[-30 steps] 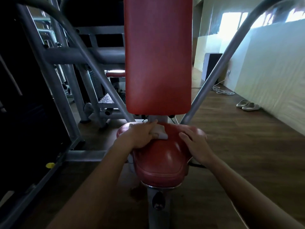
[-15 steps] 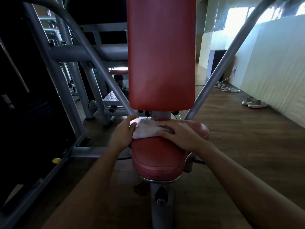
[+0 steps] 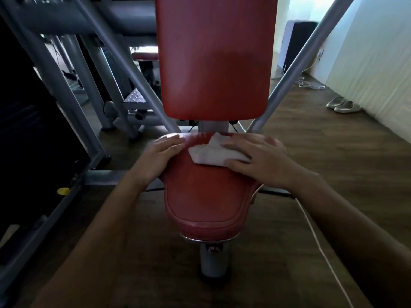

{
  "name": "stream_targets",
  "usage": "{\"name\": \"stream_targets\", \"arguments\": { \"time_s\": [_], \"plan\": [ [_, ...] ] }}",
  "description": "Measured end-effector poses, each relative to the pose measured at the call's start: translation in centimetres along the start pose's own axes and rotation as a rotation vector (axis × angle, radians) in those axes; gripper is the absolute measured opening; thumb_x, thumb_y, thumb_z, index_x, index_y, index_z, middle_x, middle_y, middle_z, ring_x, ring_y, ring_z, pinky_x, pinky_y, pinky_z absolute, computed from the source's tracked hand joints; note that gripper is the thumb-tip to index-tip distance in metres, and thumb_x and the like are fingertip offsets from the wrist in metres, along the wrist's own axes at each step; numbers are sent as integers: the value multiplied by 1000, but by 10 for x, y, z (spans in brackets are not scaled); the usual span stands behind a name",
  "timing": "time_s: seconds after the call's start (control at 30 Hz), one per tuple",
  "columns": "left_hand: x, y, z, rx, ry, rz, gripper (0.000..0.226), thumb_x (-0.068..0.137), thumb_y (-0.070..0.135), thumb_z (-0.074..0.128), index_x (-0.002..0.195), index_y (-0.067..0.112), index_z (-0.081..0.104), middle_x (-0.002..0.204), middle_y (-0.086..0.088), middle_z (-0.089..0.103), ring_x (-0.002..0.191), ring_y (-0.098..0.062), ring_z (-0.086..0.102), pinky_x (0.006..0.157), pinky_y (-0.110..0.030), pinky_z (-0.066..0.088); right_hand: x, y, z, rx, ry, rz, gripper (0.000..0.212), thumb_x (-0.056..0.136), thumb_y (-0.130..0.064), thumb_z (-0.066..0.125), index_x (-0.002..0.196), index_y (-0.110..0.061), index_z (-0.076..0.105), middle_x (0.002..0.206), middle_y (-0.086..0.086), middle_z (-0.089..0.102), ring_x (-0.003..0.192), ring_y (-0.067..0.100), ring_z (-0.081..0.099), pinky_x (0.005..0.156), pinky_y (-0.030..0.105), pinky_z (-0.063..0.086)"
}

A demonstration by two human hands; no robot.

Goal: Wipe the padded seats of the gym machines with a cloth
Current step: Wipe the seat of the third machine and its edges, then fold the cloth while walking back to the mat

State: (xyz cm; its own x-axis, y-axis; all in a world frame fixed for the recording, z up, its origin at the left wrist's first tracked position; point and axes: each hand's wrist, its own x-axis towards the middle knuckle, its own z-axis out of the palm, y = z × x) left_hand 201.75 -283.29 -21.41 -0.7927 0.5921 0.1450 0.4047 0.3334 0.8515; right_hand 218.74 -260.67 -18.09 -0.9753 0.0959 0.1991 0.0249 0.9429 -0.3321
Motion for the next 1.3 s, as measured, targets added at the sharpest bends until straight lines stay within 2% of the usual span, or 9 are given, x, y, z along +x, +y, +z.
{"name": "stream_targets", "arguments": {
  "time_s": [0.13,0.27,0.37,0.43,0.53,0.77,0.97,1.13,1.3],
  "plan": [
    [-1,-6,5,442,-131,-89,54,99,52,38,149,33,44,162,5,32,155,-22,14,126,-35,3,16,-13,-11,-27,-238,42,66,96,-59,51,155,-40,30,166,1,23,153,23,19,125,39,13],
    [-12,25,7,747,-111,106,62,99,37,24,150,4,39,158,-12,34,149,-31,29,122,-43,21,32,-32,-8,-57,-299,149,50,103,-41,49,151,-31,41,160,10,32,146,38,28,120,59,19],
    [-11,41,0,714,-313,-202,55,109,36,22,160,18,16,166,-1,6,156,-27,1,123,-36,2,38,-43,-12,-62,-322,193,36,105,-20,43,139,-19,54,142,14,54,131,37,49,111,49,35],
    [-7,58,-9,605,-325,-273,48,108,28,40,155,20,35,166,-2,22,153,-29,21,122,-39,16,43,-47,-33,-5,-355,216,32,105,-21,40,131,-21,59,128,9,65,117,32,62,98,46,48],
    [-6,102,-28,358,-224,-289,26,103,17,50,110,36,66,118,12,65,101,-5,61,96,-29,47,50,-54,-75,91,-312,219,32,104,-28,41,131,-25,59,126,5,67,112,30,66,94,49,52],
    [-5,200,-66,503,56,-112,24,98,32,46,108,25,67,93,4,71,83,-17,68,73,-37,54,42,-66,-177,108,-177,192,27,104,-25,45,130,-23,52,124,4,65,105,34,66,87,52,53],
    [-9,301,-34,505,271,61,18,97,21,58,108,20,72,97,7,73,83,-6,61,75,-26,50,8,-36,-263,189,-38,62,34,103,-18,51,137,-25,52,126,-3,61,111,21,61,87,42,53],
    [-18,390,13,535,283,38,22,96,30,53,111,27,69,101,13,71,90,-8,60,80,-36,52,-33,-1,-350,197,-19,-61,47,92,-36,44,134,-21,57,118,-2,63,101,19,64,73,36,56],
    [-36,493,46,481,346,27,21,97,26,54,111,25,70,105,13,70,98,-8,60,86,-31,45,-73,44,-428,153,37,-135,47,89,-9,71,133,-20,59,116,-3,64,97,20,65,73,38,59]
  ]
}}
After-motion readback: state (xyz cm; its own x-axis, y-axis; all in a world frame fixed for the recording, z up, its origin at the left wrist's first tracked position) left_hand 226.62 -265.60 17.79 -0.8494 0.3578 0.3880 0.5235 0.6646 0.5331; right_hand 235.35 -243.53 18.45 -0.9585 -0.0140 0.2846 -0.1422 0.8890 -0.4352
